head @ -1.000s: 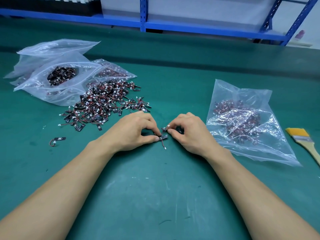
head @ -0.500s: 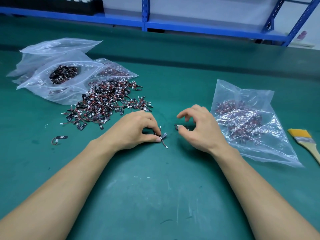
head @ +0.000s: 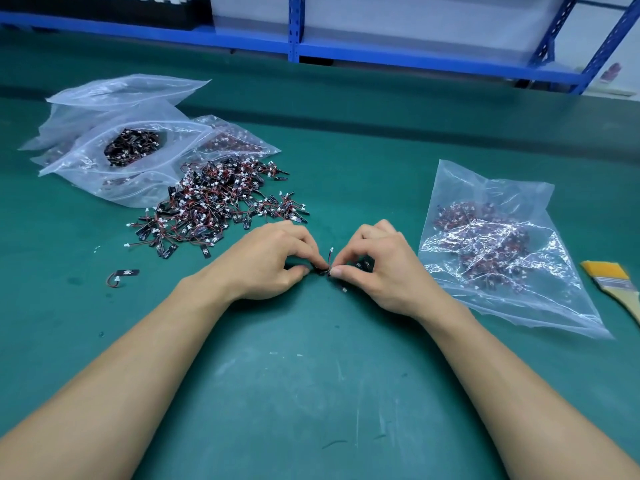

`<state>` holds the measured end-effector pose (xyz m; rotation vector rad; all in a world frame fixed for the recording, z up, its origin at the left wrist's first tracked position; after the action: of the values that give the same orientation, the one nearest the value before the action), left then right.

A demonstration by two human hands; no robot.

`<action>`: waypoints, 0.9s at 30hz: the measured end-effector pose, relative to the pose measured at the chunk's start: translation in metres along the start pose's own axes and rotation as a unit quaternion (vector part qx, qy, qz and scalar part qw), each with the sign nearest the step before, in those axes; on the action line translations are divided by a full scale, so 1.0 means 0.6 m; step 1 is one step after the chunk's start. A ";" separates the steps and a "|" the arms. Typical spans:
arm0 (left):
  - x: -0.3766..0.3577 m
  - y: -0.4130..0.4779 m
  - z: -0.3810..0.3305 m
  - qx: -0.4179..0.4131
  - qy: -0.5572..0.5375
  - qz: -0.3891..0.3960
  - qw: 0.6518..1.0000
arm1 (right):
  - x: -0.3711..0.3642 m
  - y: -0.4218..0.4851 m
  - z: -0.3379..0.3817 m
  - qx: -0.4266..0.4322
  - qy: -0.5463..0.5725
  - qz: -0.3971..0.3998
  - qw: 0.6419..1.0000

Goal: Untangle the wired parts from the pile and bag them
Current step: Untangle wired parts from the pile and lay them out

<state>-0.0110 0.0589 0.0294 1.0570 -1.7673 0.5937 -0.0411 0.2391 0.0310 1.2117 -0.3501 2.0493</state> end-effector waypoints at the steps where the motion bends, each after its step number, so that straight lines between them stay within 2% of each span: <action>1: 0.000 0.000 -0.001 -0.003 -0.003 -0.002 1.000 | 0.001 0.000 -0.001 -0.011 0.016 -0.002 1.000; 11: 0.002 0.003 0.002 -0.020 -0.011 -0.016 1.000 | 0.020 -0.007 -0.012 -0.066 0.139 -0.043 0.987; 18: 0.015 -0.002 -0.003 -0.035 -0.010 -0.059 0.998 | 0.032 -0.008 -0.021 -0.075 0.284 -0.097 0.951; 23: 0.022 -0.003 -0.010 -0.046 0.001 -0.072 0.996 | 0.035 -0.009 -0.023 -0.072 0.315 -0.130 0.937; 27: 0.021 -0.004 -0.017 -0.049 -0.006 -0.078 0.996 | 0.033 -0.009 -0.017 -0.058 0.293 -0.130 0.945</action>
<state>-0.0063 0.0605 0.0452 1.1199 -1.6871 0.4009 -0.0497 0.2573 0.0416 0.5002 -0.0191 2.0090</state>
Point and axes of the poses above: each hand's wrist, its own y-axis towards the middle knuckle, its own x-axis out of the back of the hand, z = x × y, the point moved 4 cm from there along y, towards the middle knuckle, and after that the axes turned 12 degrees about z, right-handed, at the moved point
